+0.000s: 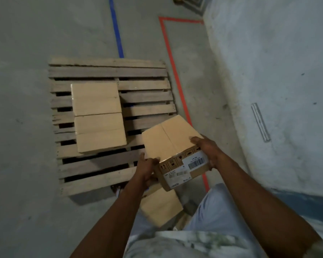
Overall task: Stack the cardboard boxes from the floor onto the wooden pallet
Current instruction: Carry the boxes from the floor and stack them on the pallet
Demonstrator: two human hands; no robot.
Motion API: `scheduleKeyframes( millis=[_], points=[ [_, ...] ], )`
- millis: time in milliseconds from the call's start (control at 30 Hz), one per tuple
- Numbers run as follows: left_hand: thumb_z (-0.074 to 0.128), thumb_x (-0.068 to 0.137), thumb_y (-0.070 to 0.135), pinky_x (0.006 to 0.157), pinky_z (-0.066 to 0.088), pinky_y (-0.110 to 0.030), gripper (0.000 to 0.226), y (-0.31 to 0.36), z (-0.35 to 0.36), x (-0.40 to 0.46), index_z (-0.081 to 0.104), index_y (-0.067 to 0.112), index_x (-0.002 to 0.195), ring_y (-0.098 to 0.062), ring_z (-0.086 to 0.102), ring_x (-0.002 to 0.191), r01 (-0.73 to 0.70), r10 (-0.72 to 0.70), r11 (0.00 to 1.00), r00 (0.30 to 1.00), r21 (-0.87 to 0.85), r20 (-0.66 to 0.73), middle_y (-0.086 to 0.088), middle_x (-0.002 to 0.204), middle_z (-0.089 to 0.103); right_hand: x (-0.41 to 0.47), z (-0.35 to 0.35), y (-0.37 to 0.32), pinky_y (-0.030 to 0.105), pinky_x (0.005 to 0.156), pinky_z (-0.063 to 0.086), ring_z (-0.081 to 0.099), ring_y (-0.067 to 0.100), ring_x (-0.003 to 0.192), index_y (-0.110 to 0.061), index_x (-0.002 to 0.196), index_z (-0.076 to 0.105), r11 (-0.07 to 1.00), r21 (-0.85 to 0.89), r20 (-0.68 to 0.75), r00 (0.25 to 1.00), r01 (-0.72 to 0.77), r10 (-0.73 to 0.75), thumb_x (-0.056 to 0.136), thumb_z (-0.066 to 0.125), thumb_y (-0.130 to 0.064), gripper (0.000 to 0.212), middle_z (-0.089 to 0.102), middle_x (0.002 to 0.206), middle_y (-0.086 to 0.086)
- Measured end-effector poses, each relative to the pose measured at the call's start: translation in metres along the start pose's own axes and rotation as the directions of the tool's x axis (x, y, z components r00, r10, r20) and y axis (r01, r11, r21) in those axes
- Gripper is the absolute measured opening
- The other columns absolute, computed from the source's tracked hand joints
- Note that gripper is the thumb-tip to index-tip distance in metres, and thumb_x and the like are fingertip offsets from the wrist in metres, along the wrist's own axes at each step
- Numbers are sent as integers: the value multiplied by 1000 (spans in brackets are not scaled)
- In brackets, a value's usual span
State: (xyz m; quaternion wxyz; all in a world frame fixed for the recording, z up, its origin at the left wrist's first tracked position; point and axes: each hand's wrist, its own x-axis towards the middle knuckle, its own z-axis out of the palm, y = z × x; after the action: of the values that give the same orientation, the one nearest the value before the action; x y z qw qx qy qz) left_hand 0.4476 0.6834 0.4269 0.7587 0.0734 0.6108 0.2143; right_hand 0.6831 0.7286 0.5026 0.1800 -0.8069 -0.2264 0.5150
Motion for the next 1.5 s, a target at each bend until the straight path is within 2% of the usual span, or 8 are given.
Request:
scheduleKeyframes(
  millis=[133, 300, 467, 633, 733, 967, 1267, 1500],
  points=[
    [73, 96, 9, 65, 64, -52, 38, -21, 18, 25, 56, 15, 130, -39, 71, 102, 31, -27, 990, 999, -140, 28, -18, 123, 70, 30, -5, -12, 47, 87, 64, 77, 27, 92, -22, 115, 76, 987, -127, -20, 994, 101, -104, 88, 78, -26, 27, 80, 103, 5],
    [70, 97, 0, 62, 62, -40, 32, -28, 47, 73, 59, 12, 125, -29, 69, 104, -36, 27, 970, 999, -242, -41, -10, 114, 73, 100, -9, -20, 36, 82, 63, 77, 19, 91, -22, 124, 74, 950, -239, 63, 980, 199, -189, 89, 77, -28, 35, 79, 108, 1],
    [78, 92, -1, 91, 62, -56, 71, -42, 82, 149, 42, 19, 149, -34, 66, 117, -81, 37, 948, 988, -307, -147, -11, 131, 67, 228, -20, -2, 39, 89, 59, 75, 23, 101, -25, 130, 72, 934, -240, 172, 959, 264, -227, 82, 78, -31, 49, 77, 117, 5],
    [77, 94, 9, 81, 64, -36, 40, -65, 124, 258, 61, 25, 127, -28, 72, 113, -180, 65, 917, 948, -356, -310, -4, 124, 74, 391, -2, 34, 43, 86, 56, 71, 31, 97, -22, 116, 76, 943, -144, 317, 917, 300, -243, 79, 80, -33, 39, 77, 110, 15],
    [83, 89, 14, 101, 60, -43, 47, -94, 161, 307, 61, 30, 127, -24, 70, 120, -155, 71, 947, 955, -282, -287, 2, 127, 74, 451, 4, 47, 19, 66, 54, 66, 4, 74, -18, 104, 74, 936, -55, 210, 921, 347, -329, 87, 82, -17, 19, 71, 87, -4],
    [82, 81, 33, 109, 54, -45, 63, -126, 193, 361, 58, 38, 140, -13, 66, 127, -44, 23, 976, 995, -215, -102, 11, 136, 70, 552, 13, 62, 27, 79, 56, 65, 9, 88, -34, 98, 76, 851, -120, 306, 834, 512, -459, 80, 88, -34, 21, 73, 115, 13],
    [70, 92, 50, 108, 52, -55, 76, -54, 61, 433, 41, 23, 157, -30, 56, 135, -8, 338, 883, 703, 469, -625, -10, 155, 48, 602, 33, 103, 39, 103, 55, 62, 20, 119, -22, 139, 56, 947, -97, 208, 937, 305, -281, 73, 85, -18, 73, 61, 137, 3],
    [73, 95, 42, 81, 60, -36, 38, -14, 42, 452, 73, 18, 124, -17, 73, 96, -30, 241, 895, 871, 444, -428, -1, 111, 77, 591, 54, 145, 49, 83, 59, 70, 33, 106, -17, 131, 61, 995, -36, 246, 966, 95, -84, 81, 79, -10, 54, 72, 122, 12]
  ],
)
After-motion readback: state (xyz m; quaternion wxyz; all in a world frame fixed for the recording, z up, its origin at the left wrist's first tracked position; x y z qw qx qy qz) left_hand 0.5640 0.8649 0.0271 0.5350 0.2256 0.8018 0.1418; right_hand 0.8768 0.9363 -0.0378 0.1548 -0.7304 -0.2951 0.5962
